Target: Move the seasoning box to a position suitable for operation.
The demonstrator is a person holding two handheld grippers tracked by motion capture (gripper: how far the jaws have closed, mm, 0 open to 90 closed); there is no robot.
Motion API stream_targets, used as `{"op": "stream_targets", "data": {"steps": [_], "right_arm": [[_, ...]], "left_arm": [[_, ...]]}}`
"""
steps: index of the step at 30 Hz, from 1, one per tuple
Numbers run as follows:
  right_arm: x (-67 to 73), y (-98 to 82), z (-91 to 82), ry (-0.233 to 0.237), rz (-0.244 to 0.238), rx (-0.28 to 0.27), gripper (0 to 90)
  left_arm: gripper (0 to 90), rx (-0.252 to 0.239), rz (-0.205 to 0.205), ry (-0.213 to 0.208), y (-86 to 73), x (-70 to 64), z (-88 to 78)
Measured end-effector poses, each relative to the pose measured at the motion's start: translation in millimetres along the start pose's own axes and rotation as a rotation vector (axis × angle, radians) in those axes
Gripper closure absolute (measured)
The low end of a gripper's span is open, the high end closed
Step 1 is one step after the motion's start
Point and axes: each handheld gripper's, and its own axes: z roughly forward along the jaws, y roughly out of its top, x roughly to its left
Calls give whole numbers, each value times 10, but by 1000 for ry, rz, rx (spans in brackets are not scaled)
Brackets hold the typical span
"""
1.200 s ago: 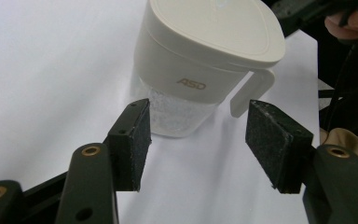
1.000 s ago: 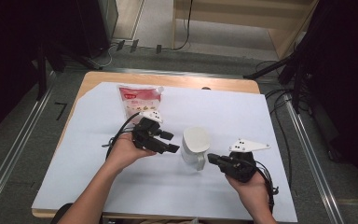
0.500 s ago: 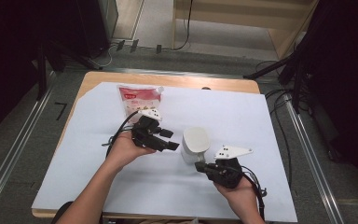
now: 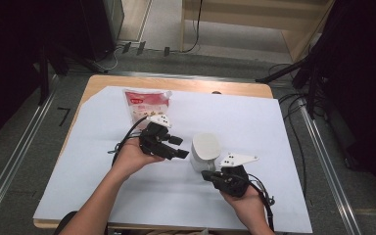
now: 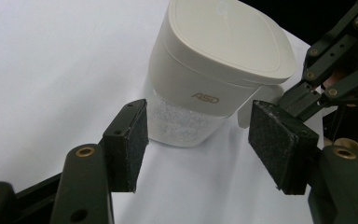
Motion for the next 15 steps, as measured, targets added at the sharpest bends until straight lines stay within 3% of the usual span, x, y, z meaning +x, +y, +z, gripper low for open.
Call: {"op": "stream_targets", "data": {"steps": [3, 15], "right_arm": [[-27, 1, -15, 14, 15, -9, 900], [-45, -2, -31, -8, 2, -6, 900]], "left_arm": [[384, 3, 2, -1, 1, 0, 0], [385, -5, 7, 0, 2, -3, -13]]}}
